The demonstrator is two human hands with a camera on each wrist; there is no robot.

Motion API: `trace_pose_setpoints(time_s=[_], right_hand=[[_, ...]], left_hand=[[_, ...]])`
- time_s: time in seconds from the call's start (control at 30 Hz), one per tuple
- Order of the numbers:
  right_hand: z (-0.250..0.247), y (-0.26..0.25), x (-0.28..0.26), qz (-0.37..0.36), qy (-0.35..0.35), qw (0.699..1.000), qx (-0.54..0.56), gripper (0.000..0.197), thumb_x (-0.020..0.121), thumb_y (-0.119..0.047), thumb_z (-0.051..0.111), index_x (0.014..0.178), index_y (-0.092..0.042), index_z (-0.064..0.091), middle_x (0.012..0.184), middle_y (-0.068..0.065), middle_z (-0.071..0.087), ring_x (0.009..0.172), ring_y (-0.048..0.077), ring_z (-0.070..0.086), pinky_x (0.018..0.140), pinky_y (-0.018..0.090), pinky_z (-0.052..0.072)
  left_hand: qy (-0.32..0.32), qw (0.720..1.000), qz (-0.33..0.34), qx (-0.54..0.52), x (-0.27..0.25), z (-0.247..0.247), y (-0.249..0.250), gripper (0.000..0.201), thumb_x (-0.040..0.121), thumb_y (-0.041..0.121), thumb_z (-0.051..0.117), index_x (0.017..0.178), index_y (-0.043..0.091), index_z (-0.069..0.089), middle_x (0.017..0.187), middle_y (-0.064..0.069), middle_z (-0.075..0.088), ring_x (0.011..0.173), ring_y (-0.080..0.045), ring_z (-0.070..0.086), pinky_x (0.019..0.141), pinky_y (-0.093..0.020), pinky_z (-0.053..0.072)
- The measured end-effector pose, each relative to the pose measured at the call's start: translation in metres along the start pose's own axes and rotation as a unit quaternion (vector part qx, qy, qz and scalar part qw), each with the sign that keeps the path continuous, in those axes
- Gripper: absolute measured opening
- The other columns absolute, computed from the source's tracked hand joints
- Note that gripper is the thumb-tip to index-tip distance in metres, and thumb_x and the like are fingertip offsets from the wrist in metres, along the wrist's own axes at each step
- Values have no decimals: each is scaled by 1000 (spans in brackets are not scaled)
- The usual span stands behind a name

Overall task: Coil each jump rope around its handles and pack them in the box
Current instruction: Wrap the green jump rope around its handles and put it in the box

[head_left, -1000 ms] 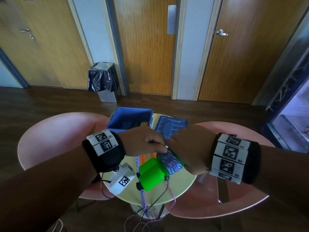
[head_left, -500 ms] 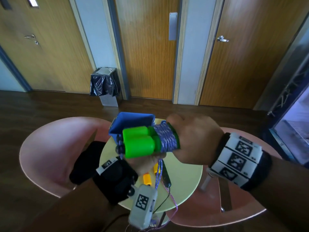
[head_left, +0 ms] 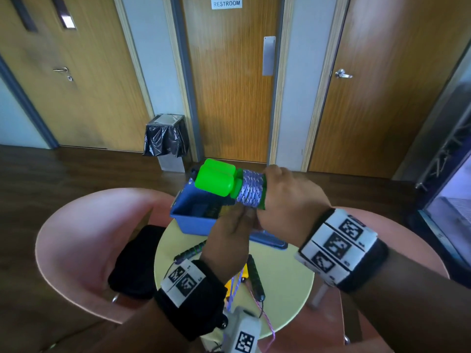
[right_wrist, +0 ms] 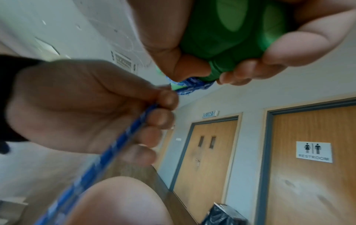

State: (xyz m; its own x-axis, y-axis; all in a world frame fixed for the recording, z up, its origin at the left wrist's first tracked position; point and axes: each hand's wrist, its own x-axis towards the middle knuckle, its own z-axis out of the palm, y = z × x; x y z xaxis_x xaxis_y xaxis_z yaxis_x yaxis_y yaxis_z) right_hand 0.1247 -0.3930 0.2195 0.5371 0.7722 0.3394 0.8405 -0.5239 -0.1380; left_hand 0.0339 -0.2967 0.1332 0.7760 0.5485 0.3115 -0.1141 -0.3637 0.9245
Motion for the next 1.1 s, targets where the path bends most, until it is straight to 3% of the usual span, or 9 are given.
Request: trace_pose_setpoints(time_s=[0.13,0.27,0.33,0.5,0.6,0.73,0.9,1.0,1.1], right_hand=[[10,16,14,18,-15,996,-87,24,83,-18,57,99,-9,43,87,5,44,83,29,56,63,35,43],[24,30,25,58,-49,984,-161,24,89,-15,54,109,-5,46,98,9,53,90,30,58,63,36,39],[31,33,26,73,-75,979,-177,25,93,-14,51,115,-5,45,107,11,54,97,28,56,62,36,43],[53,29,17,46,-164,968,-185,34,96,-17,51,128,-8,46,122,10,53,112,28,53,75,40,51],[56,28,10,-21,-206,962,-179,20,93,-16,54,112,-12,60,113,7,62,107,29,59,78,40,54],[40,22,-4,-148,-268,931,-196,8,86,-14,59,95,-15,58,100,4,65,96,30,64,80,42,57],[4,27,-12,-194,-251,934,-162,21,85,-29,57,105,-26,53,96,-5,62,85,20,63,66,31,52],[-11,29,-17,-212,-228,940,-140,29,83,-38,56,110,-29,52,97,-7,62,82,20,63,68,34,54],[-18,32,-22,-217,-208,945,-127,38,79,-44,57,113,-28,52,100,-7,62,85,22,63,70,33,54]], left_hand=[[-72,995,-62,-43,-12,4,9,33,102,18,42,75,7,60,65,-3,64,68,-14,60,66,-15,48],[-135,985,-110,-4,-17,5,13,25,96,27,45,78,17,60,52,12,46,53,-10,42,54,-21,38],[-145,982,-79,91,-13,4,16,26,101,19,45,80,18,61,53,14,49,50,-4,40,53,-21,33],[-199,950,36,238,7,-15,19,27,92,29,56,71,13,53,66,-4,50,61,-11,45,62,-33,39],[-242,905,105,334,26,-33,22,23,90,32,59,71,20,56,61,7,50,60,-9,49,59,-29,38],[-281,861,123,405,45,-47,26,21,90,48,60,90,28,66,70,12,60,68,-1,56,70,-32,47],[-311,894,131,296,49,-48,32,23,84,61,51,80,40,57,69,7,60,66,-7,57,65,-35,47],[-330,906,124,236,51,-45,37,14,85,56,54,76,46,57,73,1,63,68,-12,59,66,-37,48],[-339,909,123,208,54,-43,43,13,88,47,61,77,41,58,73,2,63,67,-10,57,64,-28,46]])
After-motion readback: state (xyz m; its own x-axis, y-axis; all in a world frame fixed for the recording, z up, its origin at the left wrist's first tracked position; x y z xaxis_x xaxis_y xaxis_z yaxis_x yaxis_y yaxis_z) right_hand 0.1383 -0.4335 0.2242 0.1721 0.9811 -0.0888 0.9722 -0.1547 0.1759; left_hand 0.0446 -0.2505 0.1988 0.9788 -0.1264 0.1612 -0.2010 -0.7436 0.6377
